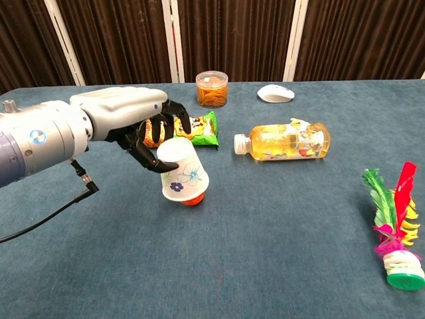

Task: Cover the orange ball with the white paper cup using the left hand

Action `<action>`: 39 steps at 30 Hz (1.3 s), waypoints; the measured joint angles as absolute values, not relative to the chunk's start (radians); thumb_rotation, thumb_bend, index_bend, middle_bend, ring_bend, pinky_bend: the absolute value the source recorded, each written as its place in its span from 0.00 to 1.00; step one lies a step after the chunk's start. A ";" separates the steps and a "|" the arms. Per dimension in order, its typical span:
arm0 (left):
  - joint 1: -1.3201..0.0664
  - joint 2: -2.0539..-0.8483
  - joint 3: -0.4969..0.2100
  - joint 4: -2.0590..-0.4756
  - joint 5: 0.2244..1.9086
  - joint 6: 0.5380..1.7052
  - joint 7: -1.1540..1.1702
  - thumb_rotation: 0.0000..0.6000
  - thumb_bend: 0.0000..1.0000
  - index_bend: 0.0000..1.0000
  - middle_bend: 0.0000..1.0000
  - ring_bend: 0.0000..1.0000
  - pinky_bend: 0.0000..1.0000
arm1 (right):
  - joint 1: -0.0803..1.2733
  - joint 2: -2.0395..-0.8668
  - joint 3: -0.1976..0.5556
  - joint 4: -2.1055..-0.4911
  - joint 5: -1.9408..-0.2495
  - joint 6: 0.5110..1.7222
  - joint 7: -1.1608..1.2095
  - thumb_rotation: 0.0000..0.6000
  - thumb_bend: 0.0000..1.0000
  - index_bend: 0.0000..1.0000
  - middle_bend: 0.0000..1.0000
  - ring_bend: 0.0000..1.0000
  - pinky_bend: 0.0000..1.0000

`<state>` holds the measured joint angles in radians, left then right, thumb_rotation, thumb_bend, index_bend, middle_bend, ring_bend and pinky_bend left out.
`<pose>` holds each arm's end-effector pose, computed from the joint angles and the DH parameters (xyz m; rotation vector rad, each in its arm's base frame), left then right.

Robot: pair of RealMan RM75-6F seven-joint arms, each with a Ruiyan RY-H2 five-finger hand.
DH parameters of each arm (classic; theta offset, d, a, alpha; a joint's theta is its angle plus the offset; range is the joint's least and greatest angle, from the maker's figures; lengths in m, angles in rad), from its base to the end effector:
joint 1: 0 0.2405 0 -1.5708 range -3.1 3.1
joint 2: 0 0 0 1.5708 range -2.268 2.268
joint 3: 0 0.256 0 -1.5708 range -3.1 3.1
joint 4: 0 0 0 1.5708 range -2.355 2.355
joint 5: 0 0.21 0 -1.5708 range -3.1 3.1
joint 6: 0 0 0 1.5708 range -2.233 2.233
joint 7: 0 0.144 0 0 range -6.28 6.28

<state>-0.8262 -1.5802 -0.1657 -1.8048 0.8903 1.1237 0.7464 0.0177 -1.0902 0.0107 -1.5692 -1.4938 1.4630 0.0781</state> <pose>-0.0753 0.2976 -0.0253 -1.9562 -0.8781 -0.8977 -0.3380 -0.1512 0.1655 1.3600 -0.9956 0.8191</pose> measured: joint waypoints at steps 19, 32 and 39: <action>-0.756 -1.486 -0.089 -1.873 0.955 1.174 0.666 1.00 0.15 0.10 0.16 0.19 0.23 | 0.027 -1.087 0.022 -1.595 -1.481 1.446 0.052 1.00 0.35 0.00 0.00 0.00 0.03; -0.506 -1.200 0.083 -1.903 1.287 1.382 0.358 1.00 0.15 0.01 0.02 0.04 0.11 | 0.029 -1.092 0.025 -1.598 -1.483 1.449 0.026 1.00 0.35 0.00 0.00 0.00 0.03; -0.344 -1.088 0.162 -1.871 1.416 1.535 0.198 1.00 0.14 0.00 0.00 0.00 0.05 | 0.027 -1.094 0.023 -1.600 -1.498 1.462 0.013 1.00 0.35 0.00 0.00 0.00 0.03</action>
